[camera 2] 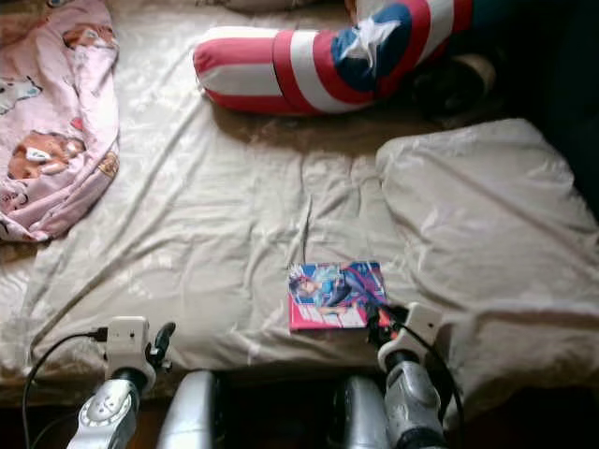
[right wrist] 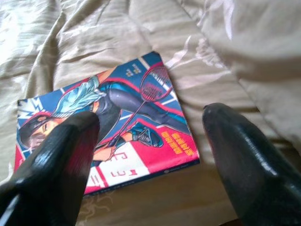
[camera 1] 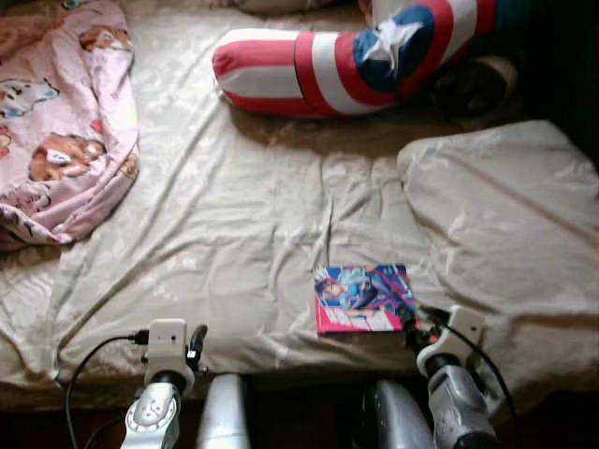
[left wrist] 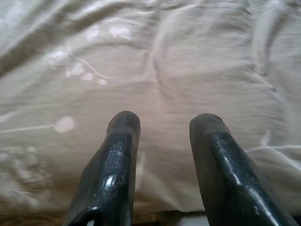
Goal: Clean up the room
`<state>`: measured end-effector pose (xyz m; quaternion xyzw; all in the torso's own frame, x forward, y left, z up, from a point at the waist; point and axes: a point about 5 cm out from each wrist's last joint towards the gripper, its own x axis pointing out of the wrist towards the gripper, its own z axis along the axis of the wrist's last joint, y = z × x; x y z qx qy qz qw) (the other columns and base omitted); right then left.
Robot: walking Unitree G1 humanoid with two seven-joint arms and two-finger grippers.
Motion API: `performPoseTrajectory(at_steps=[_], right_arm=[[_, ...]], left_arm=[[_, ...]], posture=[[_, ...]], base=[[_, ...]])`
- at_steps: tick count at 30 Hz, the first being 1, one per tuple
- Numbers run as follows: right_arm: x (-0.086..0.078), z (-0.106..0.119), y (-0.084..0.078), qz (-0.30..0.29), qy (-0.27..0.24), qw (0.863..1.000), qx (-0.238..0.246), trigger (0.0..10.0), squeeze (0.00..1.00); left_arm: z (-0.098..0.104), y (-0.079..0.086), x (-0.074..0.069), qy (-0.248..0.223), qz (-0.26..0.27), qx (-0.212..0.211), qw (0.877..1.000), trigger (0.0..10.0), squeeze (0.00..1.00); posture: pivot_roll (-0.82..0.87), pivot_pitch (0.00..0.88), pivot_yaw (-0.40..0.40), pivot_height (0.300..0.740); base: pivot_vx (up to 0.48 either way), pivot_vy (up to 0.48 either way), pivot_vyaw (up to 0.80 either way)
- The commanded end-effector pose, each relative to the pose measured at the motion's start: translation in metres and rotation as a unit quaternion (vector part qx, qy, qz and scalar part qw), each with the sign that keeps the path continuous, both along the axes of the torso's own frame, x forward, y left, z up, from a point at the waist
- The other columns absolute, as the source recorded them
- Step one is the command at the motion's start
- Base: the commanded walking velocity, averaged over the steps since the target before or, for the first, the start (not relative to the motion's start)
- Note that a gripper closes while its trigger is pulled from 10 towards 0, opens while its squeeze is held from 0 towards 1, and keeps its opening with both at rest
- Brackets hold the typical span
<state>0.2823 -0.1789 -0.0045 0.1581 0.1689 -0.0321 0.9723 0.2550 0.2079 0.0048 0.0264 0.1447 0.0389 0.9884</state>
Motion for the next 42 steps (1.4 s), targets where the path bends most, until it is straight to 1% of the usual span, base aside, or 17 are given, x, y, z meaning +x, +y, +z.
performPoseTrajectory(at_steps=[1, 3, 4, 6, 8, 11, 12, 15, 18, 21, 24, 30, 34, 38, 40, 42], right_arm=[[-0.008, -0.009, 0.0, 0.003, 0.03, 1.0, 0.004, 10.0, 0.0], [-0.008, -0.009, 0.0, 0.003, 0.03, 1.0, 0.004, 10.0, 0.0], [-0.015, -0.019, 0.002, -0.009, 0.067, 0.997, 0.033, 10.0, 0.0], [-0.021, -0.026, 0.005, 0.0, 0.095, 0.995, 0.032, 10.0, 0.0], [-0.028, -0.034, 0.009, 0.027, 0.125, 0.992, 0.008, 10.0, 0.0], [-0.032, -0.037, 0.009, 0.021, 0.136, 0.99, 0.013, 10.0, 0.0], [-0.036, -0.041, 0.008, 0.008, 0.148, 0.989, 0.022, 10.0, 0.0], [-0.045, -0.048, 0.005, -0.001, 0.173, 0.985, 0.014, 10.0, 0.0], [-0.049, -0.051, 0.003, -0.01, 0.184, 0.983, 0.018, 10.0, 0.0], [-0.058, -0.056, -0.002, -0.027, 0.201, 0.979, 0.024, 10.0, 0.0], [-0.061, -0.058, -0.004, -0.042, 0.207, 0.977, 0.031, 10.0, 0.0], [-0.064, -0.06, -0.009, -0.055, 0.216, 0.974, 0.033, 10.0, 0.0], [-0.061, -0.058, -0.012, -0.059, 0.217, 0.974, 0.029, 10.0, 0.0], [-0.054, -0.054, -0.015, -0.07, 0.214, 0.974, 0.029, 10.0, 0.0], [-0.054, -0.053, -0.016, -0.07, 0.215, 0.974, 0.029, 10.0, 0.0], [-0.053, -0.052, -0.019, -0.066, 0.219, 0.973, 0.025, 10.0, 0.0]], left_arm=[[-0.012, 0.0, -0.007, 0.025, 0.014, -0.012, 1.0, 10.0, 0.0], [-0.012, 0.0, -0.007, 0.025, 0.014, -0.012, 1.0, 10.0, 0.0], [-0.022, -0.001, -0.008, 0.052, 0.027, -0.028, 0.998, 10.0, 0.0], [-0.028, -0.002, -0.009, 0.072, 0.032, -0.037, 0.996, 10.0, 0.0], [-0.035, -0.004, -0.012, 0.104, 0.021, -0.03, 0.994, 10.0, 0.0], [-0.039, -0.003, -0.014, 0.119, 0.025, -0.037, 0.992, 10.0, 0.0], [-0.041, -0.001, -0.016, 0.129, 0.025, -0.031, 0.991, 10.0, 0.0], [-0.045, 0.002, -0.019, 0.146, 0.023, -0.025, 0.989, 10.0, 0.0], [-0.047, 0.002, -0.02, 0.155, 0.021, -0.023, 0.987, 10.0, 0.0], [-0.052, 0.002, -0.025, 0.174, 0.022, -0.022, 0.984, 10.0, 0.0], [-0.055, 0.001, -0.028, 0.186, 0.022, -0.021, 0.982, 10.0, 0.0], [-0.057, -0.001, -0.029, 0.198, 0.021, -0.018, 0.98, 10.0, 0.0], [-0.056, -0.005, -0.025, 0.202, 0.02, -0.022, 0.979, 10.0, 0.0], [-0.054, -0.006, -0.019, 0.204, 0.024, -0.025, 0.978, 10.0, 0.0], [-0.053, -0.006, -0.019, 0.204, 0.024, -0.026, 0.978, 10.0, 0.0], [-0.051, -0.007, -0.015, 0.203, 0.024, -0.027, 0.978, 10.0, 0.0]], posture=[[0.11, 0.124, -0.056, 0.658], [0.11, 0.124, -0.056, 0.658], [0.12, 0.112, -0.063, 0.673], [0.12, 0.106, -0.064, 0.683], [0.12, 0.083, -0.061, 0.697], [0.11, 0.075, -0.057, 0.716], [0.11, 0.065, -0.052, 0.725], [0.11, 0.051, -0.044, 0.74], [0.11, 0.04, -0.039, 0.74], [0.1, 0.021, -0.03, 0.74], [0.09, 0.002, -0.024, 0.74], [0.08, 0.0, -0.021, 0.74], [0.07, 0.0, -0.021, 0.74], [0.06, 0.0, -0.026, 0.74], [0.05, 0.0, -0.025, 0.74], [0.04, 0.0, -0.019, 0.74]], base=[[0.0, 0.0, 0.0], [0.0, 0.0, 0.0], [0.0, 0.0, 0.0], [0.0, 0.0, 0.0], [0.0, 0.0, 0.0], [0.0, 0.0, 0.0], [0.0, 0.0, 0.0], [0.0, 0.0, 0.0], [0.0, 0.0, 0.0], [0.0, 0.0, 0.0], [0.0, 0.0, 0.0], [0.0, 0.0, 0.0], [0.0, 0.0, 0.0], [0.0, 0.0, 0.0], [0.0, 0.0, 0.0], [0.0, 0.0, 0.0]])
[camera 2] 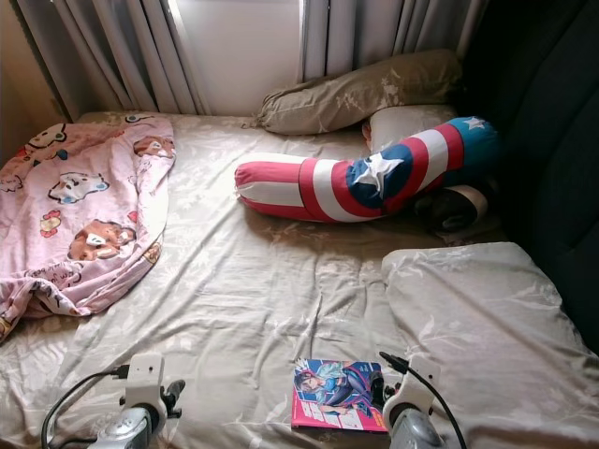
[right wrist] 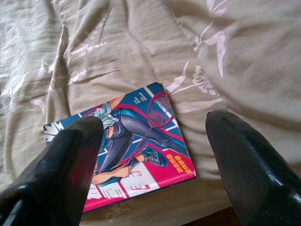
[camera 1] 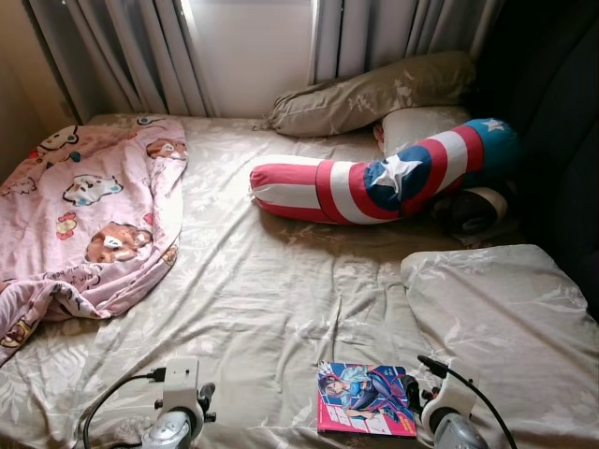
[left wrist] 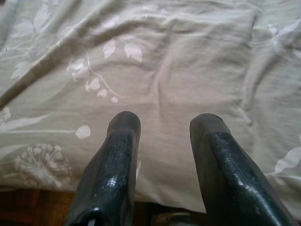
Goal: Clean up the room
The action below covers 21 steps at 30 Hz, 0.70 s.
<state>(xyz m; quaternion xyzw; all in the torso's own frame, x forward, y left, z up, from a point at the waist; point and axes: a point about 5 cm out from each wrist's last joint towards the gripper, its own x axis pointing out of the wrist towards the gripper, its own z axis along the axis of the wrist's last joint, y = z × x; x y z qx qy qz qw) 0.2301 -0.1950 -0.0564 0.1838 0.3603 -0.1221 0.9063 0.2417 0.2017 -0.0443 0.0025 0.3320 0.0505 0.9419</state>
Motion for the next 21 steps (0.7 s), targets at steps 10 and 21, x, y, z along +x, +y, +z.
performPoseTrajectory(at_steps=[10, 21], right_arm=[[-0.0022, -0.0012, -0.0073, 0.013, 0.025, 0.999, -0.019, 10.0, 0.0], [-0.0006, 0.0003, -0.0112, 0.029, 0.032, 0.998, -0.038, 10.0, 0.0]], left_arm=[[-0.0003, -0.003, 0.0034, 0.019, 0.017, -0.009, 1.0, 10.0, 0.0], [-0.0059, -0.006, -0.0027, 0.041, 0.011, -0.01, 0.999, 10.0, 0.0]], posture=[[0.04, 0.0, -0.027, 0.74], [0.05, 0.0, -0.036, 0.74]], base=[[0.0, 0.0, 0.0], [0.0, 0.0, 0.0]])
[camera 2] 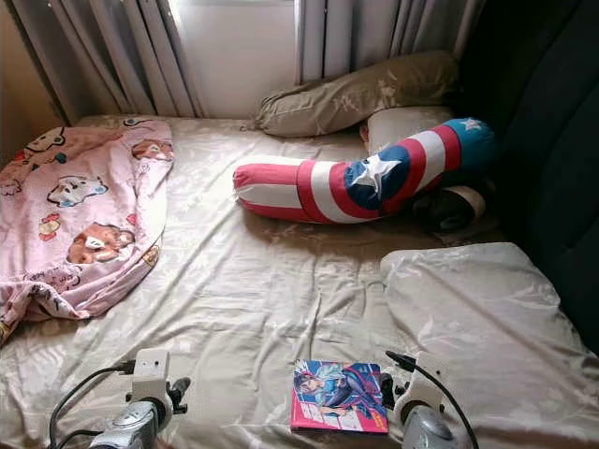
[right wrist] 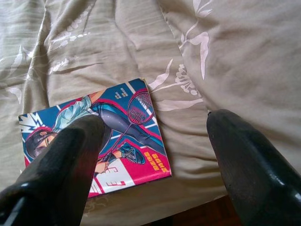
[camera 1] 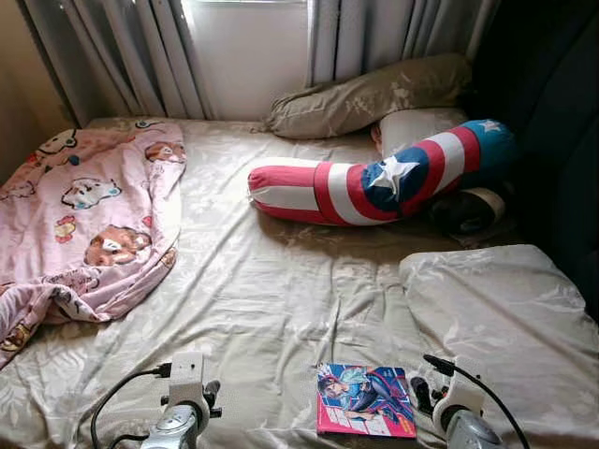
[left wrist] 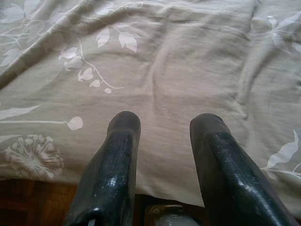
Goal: Clean up the room
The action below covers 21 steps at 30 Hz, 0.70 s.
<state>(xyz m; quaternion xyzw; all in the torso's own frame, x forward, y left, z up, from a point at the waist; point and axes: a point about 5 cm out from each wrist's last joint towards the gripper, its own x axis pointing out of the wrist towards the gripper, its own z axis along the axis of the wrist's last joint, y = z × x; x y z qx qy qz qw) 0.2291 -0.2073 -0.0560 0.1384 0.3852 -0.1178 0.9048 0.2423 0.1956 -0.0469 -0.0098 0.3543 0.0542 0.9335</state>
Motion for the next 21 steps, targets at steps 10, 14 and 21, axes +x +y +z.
performPoseTrajectory(at_steps=[10, 14, 21], right_arm=[[0.003, 0.002, 0.003, 0.024, -0.004, 1.0, -0.001, 10.0, 0.0], [0.002, 0.001, 0.002, 0.022, -0.005, 1.0, 0.0, 10.0, 0.0], [0.0, -0.001, 0.004, 0.024, -0.003, 1.0, 0.02, 10.0, 0.0]], left_arm=[[0.002, -0.009, 0.008, 0.021, 0.004, 0.003, 1.0, 10.0, 0.0], [0.007, -0.025, 0.018, 0.02, -0.003, 0.001, 1.0, 10.0, 0.0], [0.008, -0.031, 0.02, 0.025, -0.009, 0.007, 1.0, 10.0, 0.0]], posture=[[0.06, 0.0, -0.035, 0.74], [0.06, 0.0, -0.036, 0.74], [0.06, 0.0, -0.034, 0.74]], base=[[0.0, 0.0, 0.0], [0.0, 0.0, 0.77], [0.0, 0.185, 0.57]])
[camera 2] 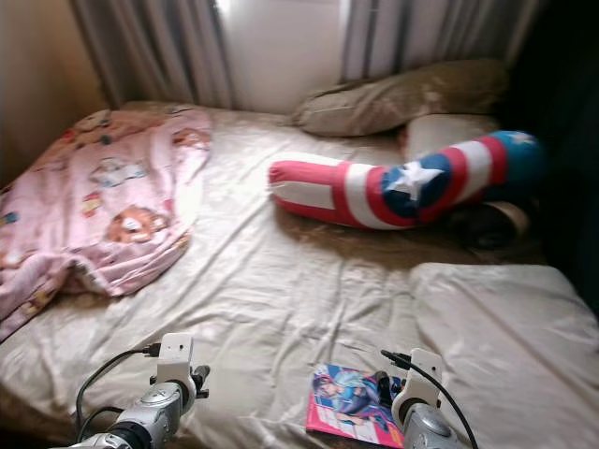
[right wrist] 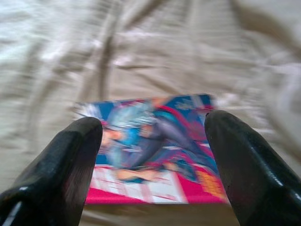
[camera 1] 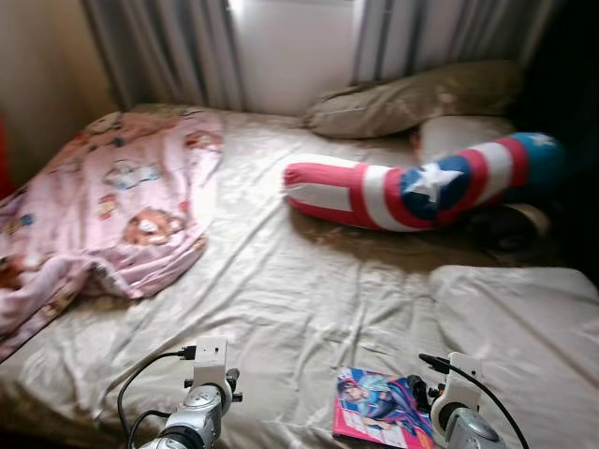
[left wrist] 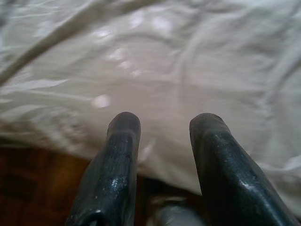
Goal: Clean up the room
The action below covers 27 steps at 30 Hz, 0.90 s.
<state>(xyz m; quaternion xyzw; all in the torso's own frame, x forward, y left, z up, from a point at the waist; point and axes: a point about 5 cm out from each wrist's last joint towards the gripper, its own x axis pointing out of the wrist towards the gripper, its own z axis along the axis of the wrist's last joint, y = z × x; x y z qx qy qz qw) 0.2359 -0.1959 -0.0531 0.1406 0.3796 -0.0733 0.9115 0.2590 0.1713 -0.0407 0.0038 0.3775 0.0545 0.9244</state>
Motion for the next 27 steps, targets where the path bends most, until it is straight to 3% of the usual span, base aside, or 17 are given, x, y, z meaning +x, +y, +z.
performPoseTrajectory(at_steps=[1, 12, 24, 27], right_arm=[[-0.0077, -0.0038, -0.0081, -0.018, 0.012, 1.0, 0.001, 10.0, 0.0], [-0.0058, -0.0031, -0.0054, -0.013, 0.01, 1.0, -0.003, 10.0, 0.0], [-0.0071, -0.0043, -0.0026, -0.007, 0.012, 1.0, 0.005, 10.0, 0.0], [-0.0082, -0.0051, -0.003, -0.014, 0.014, 1.0, 0.009, 10.0, 0.0]], left_arm=[[0.0005, -0.0031, 0.0012, 0.001, -0.003, -0.003, 1.0, 10.0, 0.0], [0.0, 0.0005, 0.0001, 0.002, -0.003, 0.001, 1.0, 10.0, 0.0], [-0.0009, 0.0015, -0.0012, 0.003, -0.002, 0.0, 1.0, 10.0, 0.0], [-0.0013, 0.0019, -0.0019, 0.004, -0.002, 0.001, 1.0, 10.0, 0.0]], posture=[[0.06, 0.0, -0.034, 0.74], [0.06, 0.0, -0.027, 0.74], [0.06, 0.0, -0.021, 0.74], [0.06, 0.0, -0.021, 0.74]], base=[[0.0, 0.48, 0.0], [0.0, 0.48, 0.0], [0.0, 0.48, 0.79], [0.0, 0.48, 0.0]])
